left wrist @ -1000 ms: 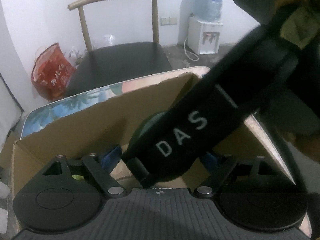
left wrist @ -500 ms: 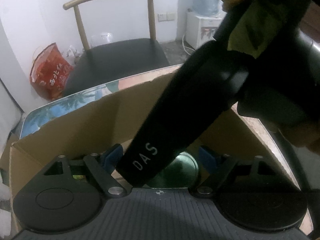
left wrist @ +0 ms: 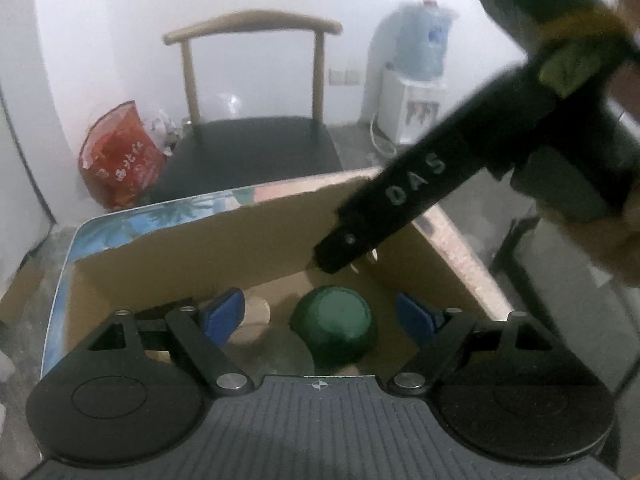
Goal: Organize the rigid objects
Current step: 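Open the right gripper to release the green object in the box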
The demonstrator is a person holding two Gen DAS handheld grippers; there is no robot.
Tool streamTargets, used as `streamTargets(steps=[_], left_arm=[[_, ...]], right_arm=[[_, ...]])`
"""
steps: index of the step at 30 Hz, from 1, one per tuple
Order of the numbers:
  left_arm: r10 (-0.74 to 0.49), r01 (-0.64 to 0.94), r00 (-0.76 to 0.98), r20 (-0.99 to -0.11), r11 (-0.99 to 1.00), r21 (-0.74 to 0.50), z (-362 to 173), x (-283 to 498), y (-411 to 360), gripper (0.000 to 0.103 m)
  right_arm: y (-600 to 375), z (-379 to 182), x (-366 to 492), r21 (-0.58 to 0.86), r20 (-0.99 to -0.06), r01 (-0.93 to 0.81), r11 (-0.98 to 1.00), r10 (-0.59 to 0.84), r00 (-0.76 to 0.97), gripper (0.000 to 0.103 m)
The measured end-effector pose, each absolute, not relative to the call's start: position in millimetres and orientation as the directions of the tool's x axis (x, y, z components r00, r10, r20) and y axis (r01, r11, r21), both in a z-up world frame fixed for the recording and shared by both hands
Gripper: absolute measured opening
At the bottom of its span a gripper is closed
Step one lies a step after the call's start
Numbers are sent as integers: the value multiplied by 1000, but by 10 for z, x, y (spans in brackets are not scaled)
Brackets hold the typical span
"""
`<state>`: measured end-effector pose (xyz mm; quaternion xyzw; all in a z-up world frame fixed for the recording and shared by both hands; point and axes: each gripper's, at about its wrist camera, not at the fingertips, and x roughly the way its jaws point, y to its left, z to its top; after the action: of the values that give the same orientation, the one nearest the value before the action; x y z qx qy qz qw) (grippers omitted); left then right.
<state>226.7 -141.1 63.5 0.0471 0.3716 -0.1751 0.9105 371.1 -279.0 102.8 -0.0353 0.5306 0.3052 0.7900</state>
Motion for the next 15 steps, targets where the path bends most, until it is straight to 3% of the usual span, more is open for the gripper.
streamTargets(steps=[8,15], left_arm=[[-290,281,708,-644,952,-120,702,1505,-1010,86],[-318,287,734,-600,946,-149,685,718,-817,88]], right_arm=[[-2497,807,3571,231,-890,-527,818,396,226,63],[-2245,470,3702,112,-946,-491,864,245,214,61]])
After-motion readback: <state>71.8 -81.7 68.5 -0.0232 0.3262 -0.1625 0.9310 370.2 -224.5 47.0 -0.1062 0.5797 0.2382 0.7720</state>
